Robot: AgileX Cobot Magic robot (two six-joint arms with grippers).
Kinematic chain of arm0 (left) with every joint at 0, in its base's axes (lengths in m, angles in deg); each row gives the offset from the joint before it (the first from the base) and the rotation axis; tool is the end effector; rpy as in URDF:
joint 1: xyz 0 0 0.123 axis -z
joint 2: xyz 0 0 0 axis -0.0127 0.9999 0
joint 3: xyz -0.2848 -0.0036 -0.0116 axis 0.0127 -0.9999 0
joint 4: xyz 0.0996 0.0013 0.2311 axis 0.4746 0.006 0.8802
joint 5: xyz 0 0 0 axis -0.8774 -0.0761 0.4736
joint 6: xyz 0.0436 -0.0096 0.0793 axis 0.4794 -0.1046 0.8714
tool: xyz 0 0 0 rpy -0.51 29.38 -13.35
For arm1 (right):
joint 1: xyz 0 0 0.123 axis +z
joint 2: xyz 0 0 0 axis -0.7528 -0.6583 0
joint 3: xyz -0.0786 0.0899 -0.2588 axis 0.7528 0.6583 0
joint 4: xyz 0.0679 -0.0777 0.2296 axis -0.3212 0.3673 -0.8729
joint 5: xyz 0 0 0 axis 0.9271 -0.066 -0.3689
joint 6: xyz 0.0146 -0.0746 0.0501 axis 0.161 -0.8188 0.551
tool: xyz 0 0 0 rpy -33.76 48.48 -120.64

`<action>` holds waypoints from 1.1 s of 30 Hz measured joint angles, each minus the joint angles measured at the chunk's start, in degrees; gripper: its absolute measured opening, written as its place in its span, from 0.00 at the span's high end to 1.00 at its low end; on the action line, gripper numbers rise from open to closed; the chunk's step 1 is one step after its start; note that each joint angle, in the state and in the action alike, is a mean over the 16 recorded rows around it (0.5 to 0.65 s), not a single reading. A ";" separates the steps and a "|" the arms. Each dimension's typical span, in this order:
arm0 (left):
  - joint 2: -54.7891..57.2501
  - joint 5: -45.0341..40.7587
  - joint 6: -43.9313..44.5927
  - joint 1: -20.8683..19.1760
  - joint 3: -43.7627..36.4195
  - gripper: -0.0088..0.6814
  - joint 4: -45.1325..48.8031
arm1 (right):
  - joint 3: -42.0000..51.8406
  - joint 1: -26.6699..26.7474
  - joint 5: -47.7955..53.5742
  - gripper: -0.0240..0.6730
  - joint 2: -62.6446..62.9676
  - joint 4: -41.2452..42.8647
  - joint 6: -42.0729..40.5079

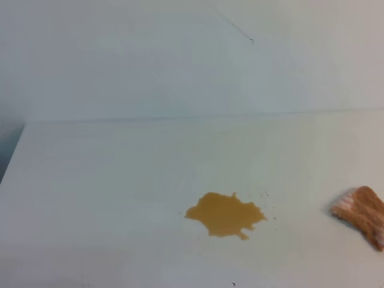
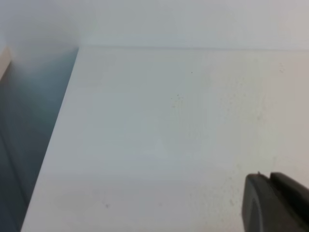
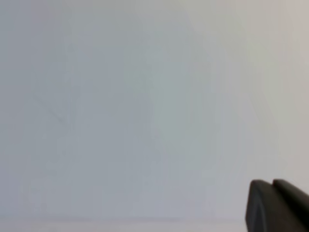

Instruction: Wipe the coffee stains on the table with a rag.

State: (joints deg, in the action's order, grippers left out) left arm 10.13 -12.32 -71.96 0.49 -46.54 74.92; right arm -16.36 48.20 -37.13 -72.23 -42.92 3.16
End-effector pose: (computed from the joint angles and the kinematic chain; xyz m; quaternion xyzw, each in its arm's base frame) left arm 0.0538 -0.0055 0.1844 -0.0422 0.7832 -0.0709 0.6162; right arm 0.0551 -0.0001 0.2145 -0.0160 0.6526 -0.0218 0.7572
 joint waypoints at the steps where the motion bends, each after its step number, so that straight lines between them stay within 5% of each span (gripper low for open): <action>1: 0.00 0.00 0.00 0.00 0.00 0.99 0.00 | 0.00 0.00 -2.20 0.97 0.00 -0.16 -0.10; 17: 0.00 0.00 0.00 0.00 0.00 0.99 0.00 | -2.54 0.01 -20.91 0.97 -0.62 -11.15 -3.01; 23: 0.00 0.00 0.00 0.00 0.00 0.99 0.00 | -12.39 0.00 -10.33 0.97 -3.33 -13.42 -9.07; 33: 0.00 0.00 0.00 0.00 0.00 0.99 0.00 | -36.85 0.05 25.95 0.97 -22.39 -8.69 -19.38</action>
State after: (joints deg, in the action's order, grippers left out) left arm 10.13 -12.32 -71.96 0.49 -46.54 74.92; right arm -53.22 48.25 -11.18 -94.62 -51.60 -16.22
